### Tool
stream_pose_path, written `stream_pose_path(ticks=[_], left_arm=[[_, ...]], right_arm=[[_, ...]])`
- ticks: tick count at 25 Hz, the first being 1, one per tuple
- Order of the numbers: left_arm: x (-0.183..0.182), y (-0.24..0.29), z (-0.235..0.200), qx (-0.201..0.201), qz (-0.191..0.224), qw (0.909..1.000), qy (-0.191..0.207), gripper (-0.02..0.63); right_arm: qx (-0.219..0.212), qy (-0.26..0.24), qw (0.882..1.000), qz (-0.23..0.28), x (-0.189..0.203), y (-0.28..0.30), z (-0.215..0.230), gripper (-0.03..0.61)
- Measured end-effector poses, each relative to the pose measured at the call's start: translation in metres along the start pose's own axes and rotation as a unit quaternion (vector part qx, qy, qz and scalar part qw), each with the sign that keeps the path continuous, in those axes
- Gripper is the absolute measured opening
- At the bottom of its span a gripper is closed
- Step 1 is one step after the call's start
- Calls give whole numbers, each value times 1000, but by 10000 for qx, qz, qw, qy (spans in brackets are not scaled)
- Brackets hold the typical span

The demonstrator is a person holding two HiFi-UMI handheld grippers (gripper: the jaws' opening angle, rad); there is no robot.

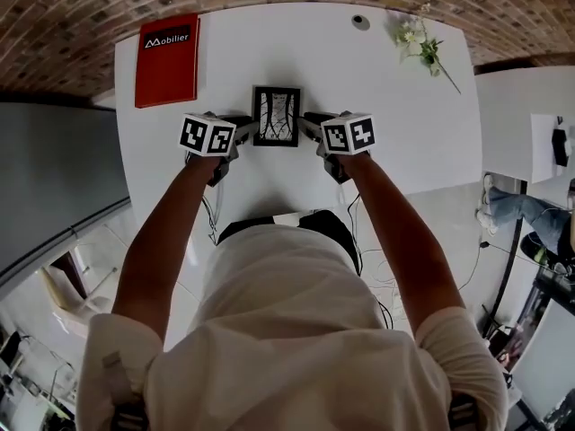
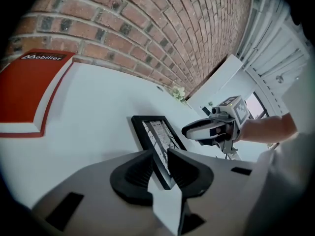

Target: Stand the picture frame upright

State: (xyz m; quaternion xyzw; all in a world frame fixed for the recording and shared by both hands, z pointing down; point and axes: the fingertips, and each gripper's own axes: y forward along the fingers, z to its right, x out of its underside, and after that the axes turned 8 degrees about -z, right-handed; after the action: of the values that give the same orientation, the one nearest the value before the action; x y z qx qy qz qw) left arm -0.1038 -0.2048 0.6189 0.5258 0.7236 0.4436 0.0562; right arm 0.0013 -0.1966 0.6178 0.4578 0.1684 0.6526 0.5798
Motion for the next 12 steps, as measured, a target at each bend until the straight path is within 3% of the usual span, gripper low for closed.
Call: stream_pose_path(ticks=[6, 12], left_arm=[[-8, 7, -12, 10, -46, 10000, -54, 94], [-6, 16, -15, 62, -186, 9998, -87, 97]], right_arm=[[54, 76, 9998, -160, -5, 16, 9, 78], [-190, 220, 9989, -369, -2, 26, 8, 77]])
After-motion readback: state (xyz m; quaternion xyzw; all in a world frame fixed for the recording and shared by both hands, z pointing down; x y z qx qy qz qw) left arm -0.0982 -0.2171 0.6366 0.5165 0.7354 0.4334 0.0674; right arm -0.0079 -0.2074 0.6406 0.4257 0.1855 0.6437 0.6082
